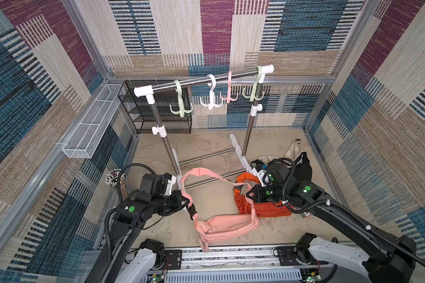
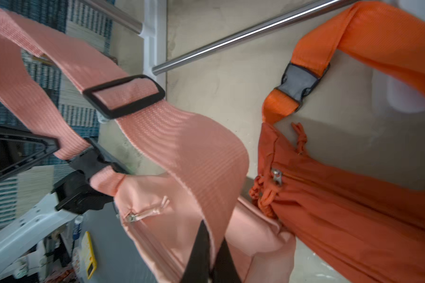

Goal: Take the bag off the hook
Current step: Place the bag at the center of the board.

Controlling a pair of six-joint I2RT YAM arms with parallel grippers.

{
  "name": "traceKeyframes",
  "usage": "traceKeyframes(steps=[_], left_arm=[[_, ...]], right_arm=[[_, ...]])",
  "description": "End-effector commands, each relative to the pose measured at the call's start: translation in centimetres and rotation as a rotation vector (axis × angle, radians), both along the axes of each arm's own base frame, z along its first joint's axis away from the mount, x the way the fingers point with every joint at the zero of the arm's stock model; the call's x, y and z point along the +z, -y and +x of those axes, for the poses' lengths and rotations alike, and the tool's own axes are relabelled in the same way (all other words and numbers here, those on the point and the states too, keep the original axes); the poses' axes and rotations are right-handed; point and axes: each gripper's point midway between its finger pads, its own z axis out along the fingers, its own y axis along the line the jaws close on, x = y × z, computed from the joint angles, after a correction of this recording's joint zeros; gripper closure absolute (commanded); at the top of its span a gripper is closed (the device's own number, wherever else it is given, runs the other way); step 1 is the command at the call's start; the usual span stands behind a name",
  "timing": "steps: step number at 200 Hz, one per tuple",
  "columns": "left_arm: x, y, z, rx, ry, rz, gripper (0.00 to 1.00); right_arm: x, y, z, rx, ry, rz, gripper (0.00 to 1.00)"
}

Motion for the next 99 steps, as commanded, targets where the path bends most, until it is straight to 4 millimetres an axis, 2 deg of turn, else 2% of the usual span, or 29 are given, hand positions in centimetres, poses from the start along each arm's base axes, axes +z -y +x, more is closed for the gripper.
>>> traceKeyframes(steps=[1, 23, 48, 66, 99], left_arm=[[0.4, -0.5, 4.4, 0.033, 0.128, 0.081, 1.0], [-0.2, -0.5, 7.0, 0.038, 0.163, 0.126, 1.0], [-1.8, -0.3, 8.3, 0.005, 0.131, 0.165, 1.0], [-3.1, -0.5, 8.9, 0.003, 0.118, 0.199, 1.0], [-3.5, -0.8, 9.7, 0.015, 0.149, 0.226, 1.0]], right_arm=[[1.3, -1.2, 5.4, -0.036, 0.224, -0.029, 1.0], [0.5, -1.9, 8.5, -0.052, 0.294, -0.101, 1.0], [-0.8, -2.1, 10.9, -0.05, 0.335, -0.189, 1.0], [-1.5, -2.0, 11.9, -0.058, 0.365, -0.225, 1.0], [-1.9, -1.3, 13.0, -0.102, 0.405, -0.257, 0.98]])
